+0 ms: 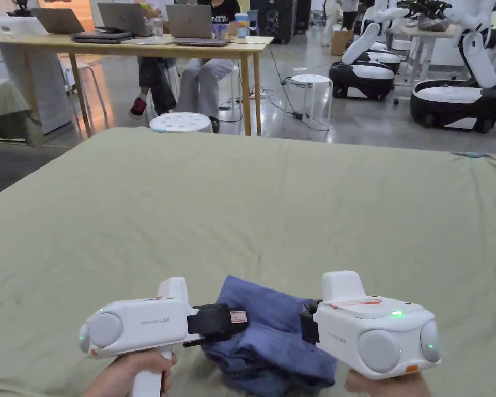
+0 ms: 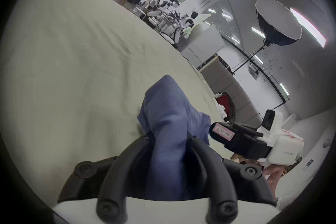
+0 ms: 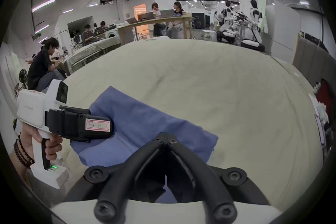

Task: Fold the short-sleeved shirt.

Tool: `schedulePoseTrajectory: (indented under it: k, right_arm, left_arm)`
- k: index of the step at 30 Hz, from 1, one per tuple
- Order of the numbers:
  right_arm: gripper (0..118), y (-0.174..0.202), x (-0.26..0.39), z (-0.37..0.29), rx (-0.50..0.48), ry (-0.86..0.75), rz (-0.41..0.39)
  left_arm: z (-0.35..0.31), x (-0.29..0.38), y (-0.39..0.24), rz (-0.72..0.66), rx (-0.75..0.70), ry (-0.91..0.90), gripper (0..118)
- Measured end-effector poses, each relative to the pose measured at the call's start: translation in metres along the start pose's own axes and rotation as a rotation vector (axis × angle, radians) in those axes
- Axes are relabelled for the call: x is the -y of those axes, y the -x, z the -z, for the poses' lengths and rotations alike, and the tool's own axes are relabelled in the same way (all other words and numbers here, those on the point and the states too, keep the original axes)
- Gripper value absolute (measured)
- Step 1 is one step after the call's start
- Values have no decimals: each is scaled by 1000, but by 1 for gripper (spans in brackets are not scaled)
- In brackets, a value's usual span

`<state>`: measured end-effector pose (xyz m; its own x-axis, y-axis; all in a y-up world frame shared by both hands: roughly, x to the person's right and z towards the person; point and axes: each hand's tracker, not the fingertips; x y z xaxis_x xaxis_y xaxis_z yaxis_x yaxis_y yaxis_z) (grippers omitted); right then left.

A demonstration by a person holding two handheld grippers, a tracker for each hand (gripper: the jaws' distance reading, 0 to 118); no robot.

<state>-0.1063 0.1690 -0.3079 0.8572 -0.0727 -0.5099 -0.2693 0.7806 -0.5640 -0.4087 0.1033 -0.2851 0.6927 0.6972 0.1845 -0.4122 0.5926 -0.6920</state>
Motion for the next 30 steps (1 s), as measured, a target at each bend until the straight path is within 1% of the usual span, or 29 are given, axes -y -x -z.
schedulePoseTrajectory:
  k: [2,4,7,11,14,17,20,23,26,27,28,29,30]
  right_arm:
    - [0,22,-13,9,-9,-12,-27]
    - [0,47,-24,18,19,-40,-82]
    - [0,79,-35,35,37,-72,-89]
    - [0,115,-41,53,27,-93,-108]
    - [0,133,-42,63,-20,-82,-137]
    - [0,140,-44,69,-39,-63,-160]
    - [0,138,-44,74,-20,-56,-181]
    - [0,133,-43,77,-7,-45,-185]
    - [0,128,-43,77,-1,-39,-185]
    - [0,128,-43,77,1,-37,-184]
    - [0,127,-43,77,2,-37,-186]
    - [0,127,-43,77,3,-36,-187]
    - [0,126,-43,77,5,-36,-186]
  left_arm:
    - [-23,-12,18,15,-21,-12,23]
    - [-46,-25,38,27,-46,-20,23]
    - [-85,-46,70,44,-77,-48,23]
    - [-140,-75,120,49,-144,-73,23]
    - [-182,-97,154,56,-201,-76,23]
    - [-216,-115,179,78,-255,-63,23]
    - [-240,-129,198,68,-318,-96,23]
    - [-249,-135,215,7,-329,-106,23]
    - [-241,-132,216,17,-344,-83,23]
    - [-238,-130,214,19,-347,-86,26]
    - [-236,-130,212,27,-355,-94,36]
    - [-236,-130,209,33,-368,-113,55]
    - [-236,-130,208,22,-375,-147,89]
